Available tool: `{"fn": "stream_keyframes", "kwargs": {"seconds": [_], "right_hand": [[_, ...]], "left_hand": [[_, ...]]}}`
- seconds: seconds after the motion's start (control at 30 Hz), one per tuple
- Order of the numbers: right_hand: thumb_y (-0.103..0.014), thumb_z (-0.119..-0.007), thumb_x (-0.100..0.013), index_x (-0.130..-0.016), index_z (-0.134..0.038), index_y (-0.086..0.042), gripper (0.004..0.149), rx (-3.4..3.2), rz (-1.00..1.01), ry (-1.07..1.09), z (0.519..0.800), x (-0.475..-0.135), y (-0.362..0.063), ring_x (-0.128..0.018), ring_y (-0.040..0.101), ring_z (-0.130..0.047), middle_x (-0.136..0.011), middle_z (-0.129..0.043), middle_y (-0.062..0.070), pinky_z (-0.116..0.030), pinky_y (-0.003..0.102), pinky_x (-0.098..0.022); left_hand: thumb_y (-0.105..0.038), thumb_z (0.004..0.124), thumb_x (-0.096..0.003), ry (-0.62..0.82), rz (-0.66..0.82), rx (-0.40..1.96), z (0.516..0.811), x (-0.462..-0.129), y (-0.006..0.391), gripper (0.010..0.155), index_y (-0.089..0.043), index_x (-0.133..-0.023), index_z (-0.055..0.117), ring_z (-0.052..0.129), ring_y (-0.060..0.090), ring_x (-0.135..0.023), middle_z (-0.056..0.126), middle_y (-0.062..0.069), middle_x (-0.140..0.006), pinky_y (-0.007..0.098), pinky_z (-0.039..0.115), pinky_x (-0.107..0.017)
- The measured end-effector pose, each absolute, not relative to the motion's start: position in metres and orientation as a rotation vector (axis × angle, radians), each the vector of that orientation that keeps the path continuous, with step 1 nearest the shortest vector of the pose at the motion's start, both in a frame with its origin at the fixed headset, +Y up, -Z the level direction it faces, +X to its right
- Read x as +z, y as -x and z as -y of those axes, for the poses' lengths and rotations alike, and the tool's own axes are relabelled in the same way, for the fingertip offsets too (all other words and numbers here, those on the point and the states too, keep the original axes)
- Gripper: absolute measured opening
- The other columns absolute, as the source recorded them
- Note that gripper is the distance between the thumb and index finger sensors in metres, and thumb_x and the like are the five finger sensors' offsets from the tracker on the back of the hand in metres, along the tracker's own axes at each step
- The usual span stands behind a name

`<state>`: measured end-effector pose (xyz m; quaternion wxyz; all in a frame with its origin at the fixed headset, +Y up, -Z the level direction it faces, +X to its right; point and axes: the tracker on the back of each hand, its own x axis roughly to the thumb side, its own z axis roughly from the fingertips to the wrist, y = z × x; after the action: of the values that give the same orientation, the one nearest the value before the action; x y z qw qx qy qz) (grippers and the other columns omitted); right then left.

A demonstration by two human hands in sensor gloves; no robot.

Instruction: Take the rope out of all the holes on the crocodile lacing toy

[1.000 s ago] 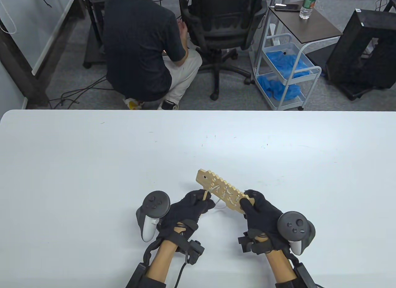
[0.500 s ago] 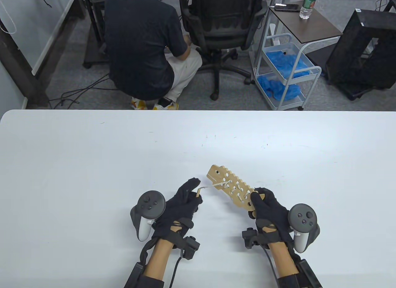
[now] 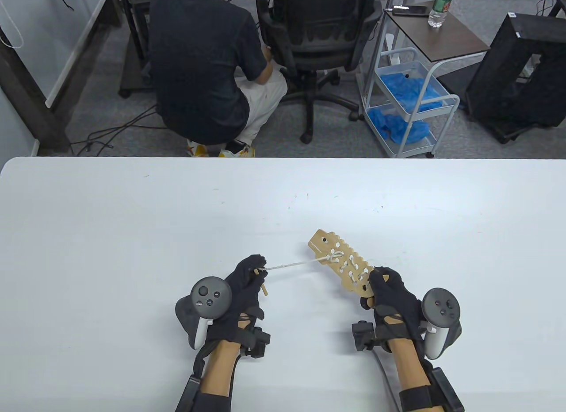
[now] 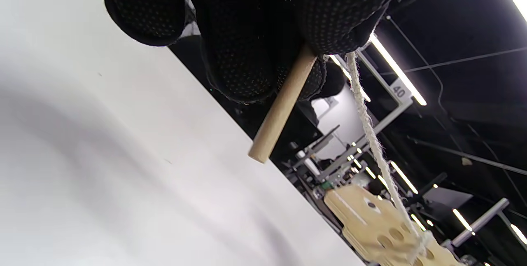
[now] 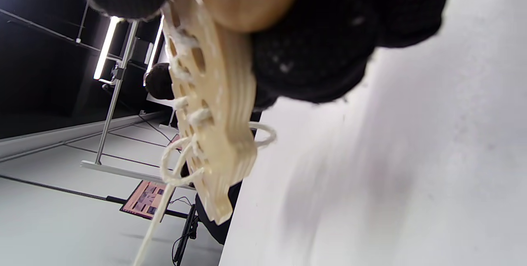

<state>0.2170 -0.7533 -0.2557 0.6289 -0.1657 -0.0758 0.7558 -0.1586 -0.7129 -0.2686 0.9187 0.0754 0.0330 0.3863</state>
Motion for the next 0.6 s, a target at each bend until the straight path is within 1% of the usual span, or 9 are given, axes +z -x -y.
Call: {"fn": "stream_keyframes", "kwargs": {"seconds": [0.13, 0.33, 0.6], "right_hand": [[-0.037, -0.077, -0.043, -0.080, -0.076, -0.006, 0.048, 1.657, 0.165, 0.433, 0.758, -0.255, -0.222, -0.034, 0.032, -0.100, -0.061, -0.096, 0.021, -0.079, 0.057, -0.040], [-0.038, -0.078, -0.043, -0.080, -0.076, -0.006, 0.049, 1.614, 0.179, 0.479, 0.758, -0.253, -0.229, -0.034, 0.032, -0.100, -0.061, -0.096, 0.022, -0.080, 0.057, -0.040], [-0.038, -0.076, -0.044, -0.081, -0.075, -0.007, 0.049, 1.617, 0.168, 0.492, 0.759, -0.253, -0.229, -0.036, 0.032, -0.100, -0.063, -0.095, 0.021, -0.079, 0.057, -0.041]], "left_hand": [[-0.034, 0.086, -0.0453, -0.161, -0.111, 0.796, 0.716, -0.270, 0.168, 0.048, -0.042, -0.092, 0.077, 0.103, 0.012, -0.066, 0.103, -0.012, -0.082, 0.049, 0.082, -0.060], [-0.036, 0.086, -0.0450, -0.170, -0.174, 0.823, 0.720, -0.270, 0.180, 0.046, -0.041, -0.090, 0.077, 0.103, 0.012, -0.065, 0.102, -0.010, -0.080, 0.049, 0.082, -0.060], [-0.035, 0.085, -0.0450, -0.174, -0.167, 0.765, 0.720, -0.271, 0.175, 0.046, -0.039, -0.090, 0.076, 0.102, 0.013, -0.063, 0.101, -0.008, -0.078, 0.050, 0.081, -0.059]]}}
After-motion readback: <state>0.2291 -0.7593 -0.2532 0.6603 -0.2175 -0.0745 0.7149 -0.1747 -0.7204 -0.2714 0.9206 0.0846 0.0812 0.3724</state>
